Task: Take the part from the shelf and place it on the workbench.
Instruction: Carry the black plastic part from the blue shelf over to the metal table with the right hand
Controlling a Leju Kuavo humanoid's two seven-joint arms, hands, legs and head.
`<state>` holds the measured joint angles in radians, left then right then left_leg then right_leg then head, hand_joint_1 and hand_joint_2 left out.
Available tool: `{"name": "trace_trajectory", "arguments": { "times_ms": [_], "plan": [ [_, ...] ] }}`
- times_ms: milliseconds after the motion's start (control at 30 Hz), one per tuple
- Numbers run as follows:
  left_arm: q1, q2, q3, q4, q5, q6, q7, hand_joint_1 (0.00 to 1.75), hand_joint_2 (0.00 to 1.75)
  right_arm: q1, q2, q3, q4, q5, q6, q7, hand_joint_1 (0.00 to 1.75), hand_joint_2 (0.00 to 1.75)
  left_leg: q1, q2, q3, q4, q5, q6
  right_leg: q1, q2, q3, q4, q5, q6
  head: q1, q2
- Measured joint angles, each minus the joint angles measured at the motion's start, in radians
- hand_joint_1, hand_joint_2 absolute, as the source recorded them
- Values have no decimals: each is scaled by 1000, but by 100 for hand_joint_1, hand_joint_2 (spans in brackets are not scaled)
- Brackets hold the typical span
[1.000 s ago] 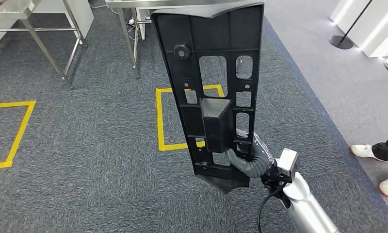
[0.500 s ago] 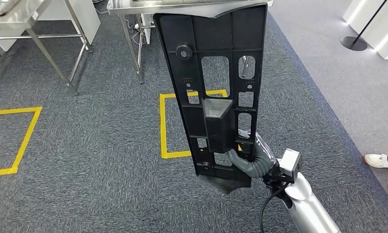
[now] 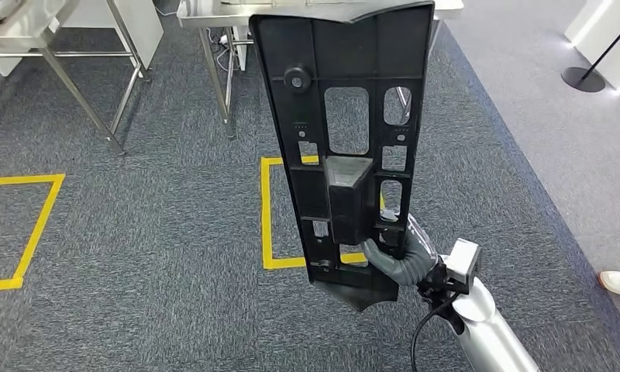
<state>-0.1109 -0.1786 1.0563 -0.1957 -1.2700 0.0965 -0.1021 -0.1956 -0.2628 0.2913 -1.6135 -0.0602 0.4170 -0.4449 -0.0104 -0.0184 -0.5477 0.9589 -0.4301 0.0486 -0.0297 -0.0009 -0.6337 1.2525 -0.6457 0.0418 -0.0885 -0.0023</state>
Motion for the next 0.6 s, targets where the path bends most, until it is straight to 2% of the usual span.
{"name": "trace_trajectory", "arguments": {
  "times_ms": [33, 67, 100, 133, 167, 200, 267, 333, 367, 400, 467, 500, 533, 567, 600],
  "plan": [
    [0, 0, 0, 0, 1, 0, 0, 0, 175, 1, 0, 0, 0, 0, 0, 0, 169, 175, 1, -2, 17, 1, -13, -2, -4, 0, -19, -19, -4, 6, 0, 0],
    [0, 0, 0, 0, 1, 0, 0, 0, 175, 2, 0, 0, 0, 0, 0, 0, 169, 175, 3, -3, 36, 2, -27, -6, -9, 0, -27, -61, 24, 12, 0, 0],
    [0, 0, 0, 0, 2, 0, 0, 0, 175, 2, 0, 0, 1, 0, 1, 0, 169, 175, 4, -4, 52, 3, -42, -11, -15, -1, -25, -120, 86, 19, 0, 0],
    [0, 0, 0, 0, 3, 0, 0, 0, 175, 3, 1, -1, 1, -1, 1, 0, 169, 175, 5, -5, 67, 9, -57, -17, -18, -5, -22, -174, 153, 21, 0, 0],
    [-1, 0, 0, 0, 4, 0, -1, 0, 175, 3, 1, 0, 2, -1, 1, 0, 169, 175, 4, -5, 75, 14, -71, -24, -18, -7, -18, -211, 206, 15, 0, 0],
    [-1, 1, 0, 0, 5, 0, -1, 0, 175, 3, 1, 0, 3, -1, 2, 0, 169, 175, 4, -6, 79, 17, -84, -32, -17, -8, -17, -230, 239, 6, 0, 0],
    [-3, 1, 0, 0, 8, 1, -3, 0, 175, -1, 1, 0, 3, -1, 2, 1, 169, 175, 6, -5, 86, 21, -98, -44, -9, -6, -15, -229, 241, -20, 0, 0],
    [-4, 1, 0, 0, 9, 1, -3, 0, 175, -7, -1, 0, 2, -3, 3, 1, 169, 175, 12, 0, 85, 45, -114, -54, -5, -4, -8, -231, 237, -37, 0, 0],
    [-4, 1, 0, 0, 10, 1, -4, 0, 175, -10, -3, 0, 2, -4, 4, 1, 169, 175, 15, 3, 68, 82, -134, -58, -3, -4, -3, -232, 235, -43, 0, 0],
    [-4, 0, 0, 0, 11, 1, -4, 0, 175, -12, -4, 0, 2, -6, 5, 0, 169, 175, 15, 5, 38, 142, -162, -61, 0, -4, 0, -233, 232, -49, 0, 0],
    [-3, 0, 0, 0, 11, 1, -4, 0, 175, -14, -4, 0, 3, -10, 8, 1, 169, 175, 15, 7, -46, 279, -216, -62, 8, -3, 3, -233, 227, -57, 0, 0],
    [-1, 0, 0, 0, 11, 1, -4, 0, 175, -14, -4, 0, 4, -11, 10, 1, 169, 175, 15, 7, -77, 319, -224, -60, 13, -1, 5, -233, 224, -60, 0, 0],
    [-1, 0, 0, 0, 11, 1, -4, 0, 175, -14, -4, 0, 5, -12, 12, 1, 169, 175, 14, 7, -92, 321, -210, -55, 17, 3, 8, -232, 222, -61, 0, 0],
    [0, 0, 0, 0, 11, 2, -5, 0, 175, -14, -4, 0, 5, -13, 13, 2, 169, 175, 11, 6, -87, 284, -176, -48, 20, 7, 11, -232, 220, -62, 0, 0],
    [0, 0, 0, 0, 11, 2, -5, 0, 175, -15, -4, 0, 6, -14, 13, 2, 169, 175, 7, 3, -67, 219, -130, -39, 21, 12, 15, -233, 218, -62, 0, 0]
  ]
}}
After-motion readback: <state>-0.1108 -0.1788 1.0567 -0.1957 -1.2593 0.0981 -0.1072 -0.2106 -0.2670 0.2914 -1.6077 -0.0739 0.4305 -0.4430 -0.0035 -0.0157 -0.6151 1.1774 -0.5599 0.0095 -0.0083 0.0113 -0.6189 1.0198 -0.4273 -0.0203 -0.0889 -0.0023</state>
